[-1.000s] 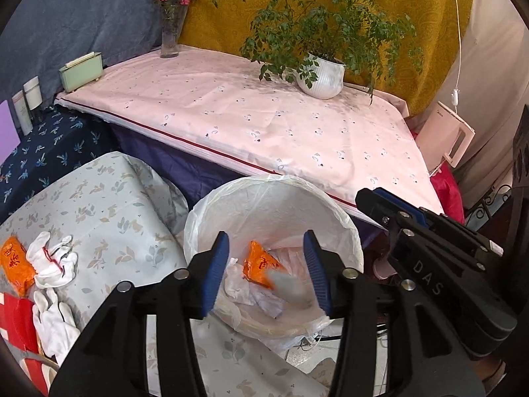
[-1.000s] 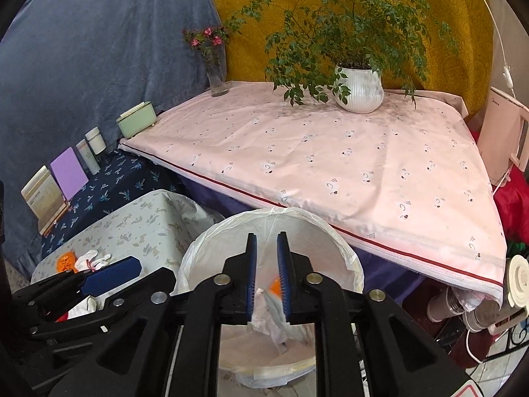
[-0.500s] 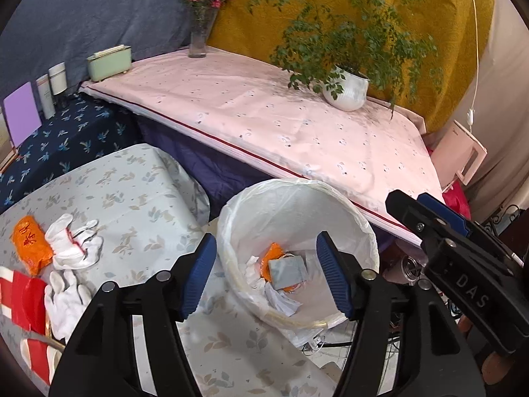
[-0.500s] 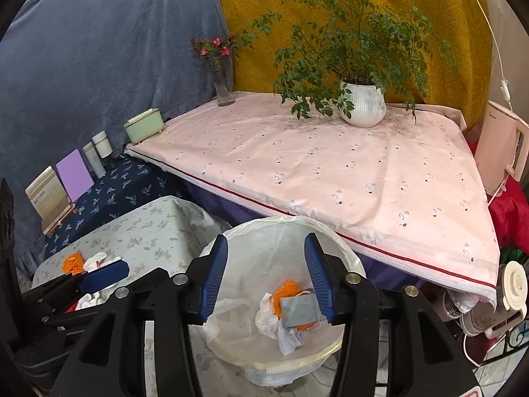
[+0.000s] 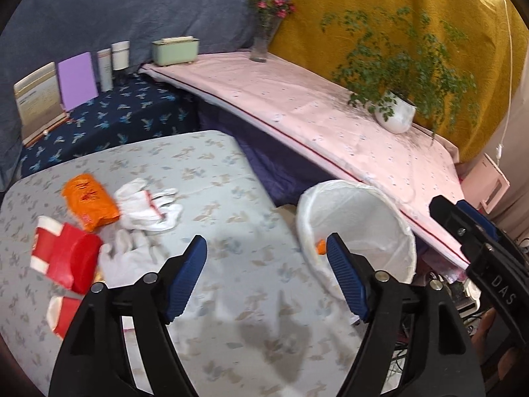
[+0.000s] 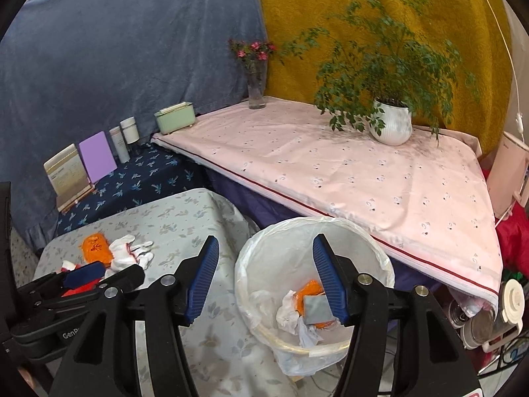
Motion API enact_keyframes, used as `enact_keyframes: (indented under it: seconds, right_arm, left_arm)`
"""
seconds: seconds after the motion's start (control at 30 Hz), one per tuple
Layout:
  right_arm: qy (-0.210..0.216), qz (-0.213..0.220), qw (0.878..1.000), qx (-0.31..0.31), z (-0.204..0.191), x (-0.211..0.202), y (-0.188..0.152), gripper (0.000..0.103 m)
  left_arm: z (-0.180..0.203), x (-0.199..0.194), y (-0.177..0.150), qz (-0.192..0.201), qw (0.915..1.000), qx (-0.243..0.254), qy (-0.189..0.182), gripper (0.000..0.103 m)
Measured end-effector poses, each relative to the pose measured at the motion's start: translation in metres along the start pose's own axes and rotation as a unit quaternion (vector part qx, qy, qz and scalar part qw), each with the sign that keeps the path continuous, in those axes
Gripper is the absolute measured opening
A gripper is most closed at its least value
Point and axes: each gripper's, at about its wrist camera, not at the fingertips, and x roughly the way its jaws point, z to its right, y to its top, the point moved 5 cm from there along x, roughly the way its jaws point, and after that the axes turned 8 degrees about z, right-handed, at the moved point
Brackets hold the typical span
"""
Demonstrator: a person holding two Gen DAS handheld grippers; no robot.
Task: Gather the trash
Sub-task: 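Move both tools back from the bin toward the trash pile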
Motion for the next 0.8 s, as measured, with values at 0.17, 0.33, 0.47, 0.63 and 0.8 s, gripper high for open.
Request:
enact_keyframes:
  seconds: [0.17, 0.33, 0.47, 0.63, 0.8]
  right_arm:
    - [0.020, -0.005, 1.000, -0.007, -0.026, -0.005, -0.005, 0.058]
    - [0.042, -0.013, 0.999, -0.016, -0.055, -0.007, -0.014, 0.058]
    - [0.062, -0.026, 0.998, -0.017, -0.078, -0.005, -0.025, 0.058]
    - [0.080, -0.044, 0.995, -0.031, -0.105, 0.000, -0.041, 0.058]
    - [0.095, -0.063, 0.993, -0.038, -0.131, 0.006, -0.058, 0.058]
  left_arm:
    - [-0.036, -0.016, -0.008, 0.004, 0.9993, -0.013, 0.035, 0.080]
    - [-0.073, -0.032, -0.022, 0.007, 0.9976, -0.020, 0.066, 0.088]
    - [-0.097, -0.040, -0.034, 0.001, 0.9963, -0.012, 0.085, 0.091]
    - [-0.125, -0.051, -0.057, -0.011, 0.9946, 0.014, 0.103, 0.093]
    - [-0.150, -0.052, -0.080, -0.030, 0.9927, 0.024, 0.114, 0.093]
